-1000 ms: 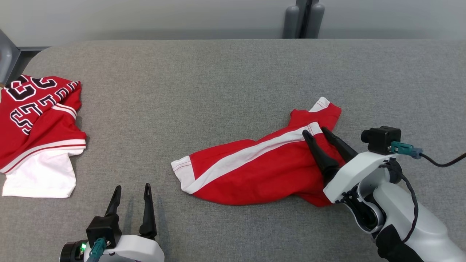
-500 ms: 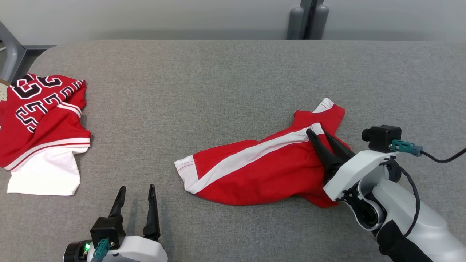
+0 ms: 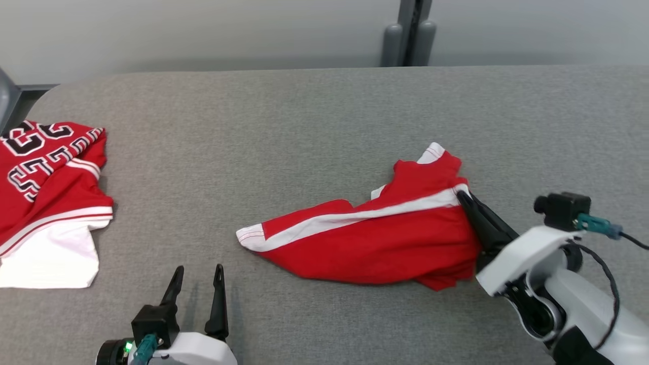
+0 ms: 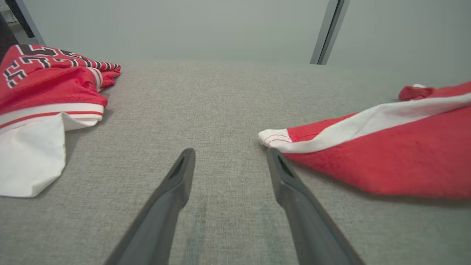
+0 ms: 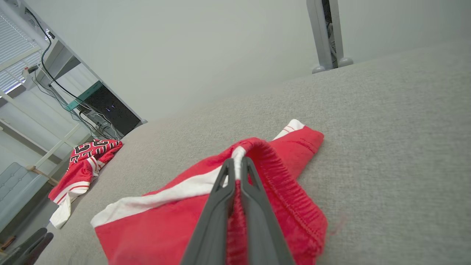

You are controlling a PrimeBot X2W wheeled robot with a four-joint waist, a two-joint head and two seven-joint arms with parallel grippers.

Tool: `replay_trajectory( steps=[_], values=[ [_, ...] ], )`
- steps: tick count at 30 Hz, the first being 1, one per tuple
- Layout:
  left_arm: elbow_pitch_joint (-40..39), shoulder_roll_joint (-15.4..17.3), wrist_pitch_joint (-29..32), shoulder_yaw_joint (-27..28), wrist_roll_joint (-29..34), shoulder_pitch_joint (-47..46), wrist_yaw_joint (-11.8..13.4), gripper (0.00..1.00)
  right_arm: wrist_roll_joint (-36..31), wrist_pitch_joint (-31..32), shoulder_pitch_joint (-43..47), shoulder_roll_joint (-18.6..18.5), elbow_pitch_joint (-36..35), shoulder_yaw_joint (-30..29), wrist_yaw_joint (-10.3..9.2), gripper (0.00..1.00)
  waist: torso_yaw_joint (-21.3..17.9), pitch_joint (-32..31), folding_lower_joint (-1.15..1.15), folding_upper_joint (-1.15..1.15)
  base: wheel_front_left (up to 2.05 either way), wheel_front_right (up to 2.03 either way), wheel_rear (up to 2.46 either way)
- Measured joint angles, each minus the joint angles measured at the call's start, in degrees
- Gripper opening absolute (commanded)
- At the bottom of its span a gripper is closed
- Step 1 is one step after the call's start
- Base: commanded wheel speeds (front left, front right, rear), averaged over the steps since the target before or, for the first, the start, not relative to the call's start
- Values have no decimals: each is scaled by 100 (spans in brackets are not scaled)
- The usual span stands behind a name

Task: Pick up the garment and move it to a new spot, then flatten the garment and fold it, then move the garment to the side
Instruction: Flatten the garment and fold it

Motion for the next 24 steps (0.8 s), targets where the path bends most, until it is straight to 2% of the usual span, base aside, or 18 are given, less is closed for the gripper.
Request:
replay_trajectory(
  steps=[6, 11, 19, 24],
  values=[
    [104, 1, 0, -60, -119, -218, -81, 100, -113, -16, 495, -489, -545, -141, 0, 0, -340, -40, 0, 0, 0, 0, 0],
    [442, 0, 0, -235, -503, -406, -385, 100, -527, -20, 758, -653, -804, -170, 0, 0, -628, -31, 0, 0, 0, 0, 0],
    [971, -2, 0, -390, -1103, -951, -691, 100, -977, -24, 1032, -463, -647, -227, 0, 0, -861, 79, 0, 0, 0, 0, 0],
    [1335, -3, 0, -517, -1199, -1127, -808, 100, -1125, -24, 1100, -359, -556, -328, 0, 0, -885, 110, 0, 0, 0, 0, 0]
  ],
)
